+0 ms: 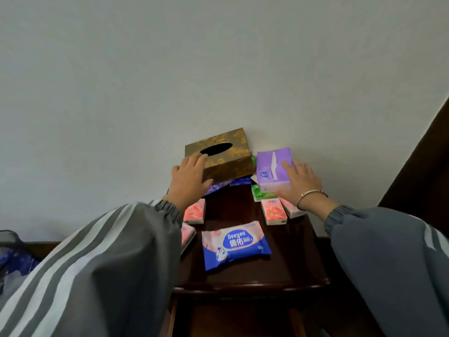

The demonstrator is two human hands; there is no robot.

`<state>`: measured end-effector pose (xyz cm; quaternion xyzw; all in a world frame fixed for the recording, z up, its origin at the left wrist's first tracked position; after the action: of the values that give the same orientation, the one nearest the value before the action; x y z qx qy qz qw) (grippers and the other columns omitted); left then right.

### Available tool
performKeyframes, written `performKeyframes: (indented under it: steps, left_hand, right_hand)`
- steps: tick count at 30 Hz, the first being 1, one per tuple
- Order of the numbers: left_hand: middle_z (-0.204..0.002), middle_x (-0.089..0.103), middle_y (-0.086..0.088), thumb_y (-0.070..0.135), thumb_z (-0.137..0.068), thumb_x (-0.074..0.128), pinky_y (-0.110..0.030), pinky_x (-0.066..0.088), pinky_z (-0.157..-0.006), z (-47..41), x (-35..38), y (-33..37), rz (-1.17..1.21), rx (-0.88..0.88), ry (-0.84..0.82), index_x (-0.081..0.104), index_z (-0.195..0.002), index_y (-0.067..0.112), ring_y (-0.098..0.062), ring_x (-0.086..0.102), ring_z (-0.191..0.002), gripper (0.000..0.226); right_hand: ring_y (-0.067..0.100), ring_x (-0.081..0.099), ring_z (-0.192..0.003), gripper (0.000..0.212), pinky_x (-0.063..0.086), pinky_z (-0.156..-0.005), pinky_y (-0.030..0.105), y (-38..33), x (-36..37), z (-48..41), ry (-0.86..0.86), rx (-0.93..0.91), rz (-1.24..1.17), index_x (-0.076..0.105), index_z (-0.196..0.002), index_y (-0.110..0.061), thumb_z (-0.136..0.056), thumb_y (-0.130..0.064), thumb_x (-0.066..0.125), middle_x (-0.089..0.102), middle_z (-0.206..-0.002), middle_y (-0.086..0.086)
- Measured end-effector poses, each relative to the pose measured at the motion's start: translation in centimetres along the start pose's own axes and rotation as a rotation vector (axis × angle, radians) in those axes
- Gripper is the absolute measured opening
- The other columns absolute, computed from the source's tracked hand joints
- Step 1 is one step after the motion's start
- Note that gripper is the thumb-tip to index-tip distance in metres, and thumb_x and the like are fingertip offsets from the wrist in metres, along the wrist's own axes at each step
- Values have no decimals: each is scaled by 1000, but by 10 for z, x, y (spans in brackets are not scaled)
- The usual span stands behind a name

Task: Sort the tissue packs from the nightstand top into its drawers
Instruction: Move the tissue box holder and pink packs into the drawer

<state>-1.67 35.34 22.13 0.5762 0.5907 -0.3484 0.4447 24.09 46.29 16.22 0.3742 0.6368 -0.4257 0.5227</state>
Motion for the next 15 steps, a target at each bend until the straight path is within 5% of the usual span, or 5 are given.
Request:
performKeyframes:
  steps: [5, 11, 13, 15]
  left_hand:
    - [-148, 37, -3, 42, -84, 64, -56, 20, -113, -55, 50, 11, -112, 58, -124, 27, -145, 21, -25, 31, -139, 74]
    - [-134, 47, -7, 28, -86, 65, -56, 25, -109, -76, 41, 7, 181, 76, -90, 40, -137, 17, -30, 40, -128, 58]
    - [-129, 51, -15, 22, -84, 69, -51, 34, -104, -74, 13, -3, 290, 69, 26, 44, -135, 10, -35, 46, -121, 58]
    - [-123, 54, -19, 18, -82, 72, -41, 38, -98, -67, -19, -20, 347, 53, 138, 45, -135, 6, -35, 50, -114, 61]
  right_hand:
    - [28, 25, -139, 76, 28, -109, 53, 3, 52, -18, -123, -29, -18, 22, -145, -27, -82, -54, 54, 14, -156, 0]
    - [32, -3, -146, 81, 12, -113, 57, 11, 42, -12, -23, -44, 15, 12, -148, -36, -81, -62, 49, 4, -159, -7]
    - [36, 6, -145, 81, 16, -111, 58, -3, 20, -5, 93, -95, 68, 23, -147, -29, -80, -61, 55, 15, -158, 0]
    - [41, 35, -135, 69, 33, -101, 61, -33, -10, 3, 320, -224, 79, 52, -133, -19, -73, -47, 70, 46, -143, 10]
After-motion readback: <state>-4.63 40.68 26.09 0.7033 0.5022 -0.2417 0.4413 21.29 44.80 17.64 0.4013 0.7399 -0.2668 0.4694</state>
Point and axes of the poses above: each hand's wrist, its own z-axis away from the middle knuckle, its own x-axis out of the palm, y = z × x, the point moved 10 cm from there along -z, towards the middle knuckle
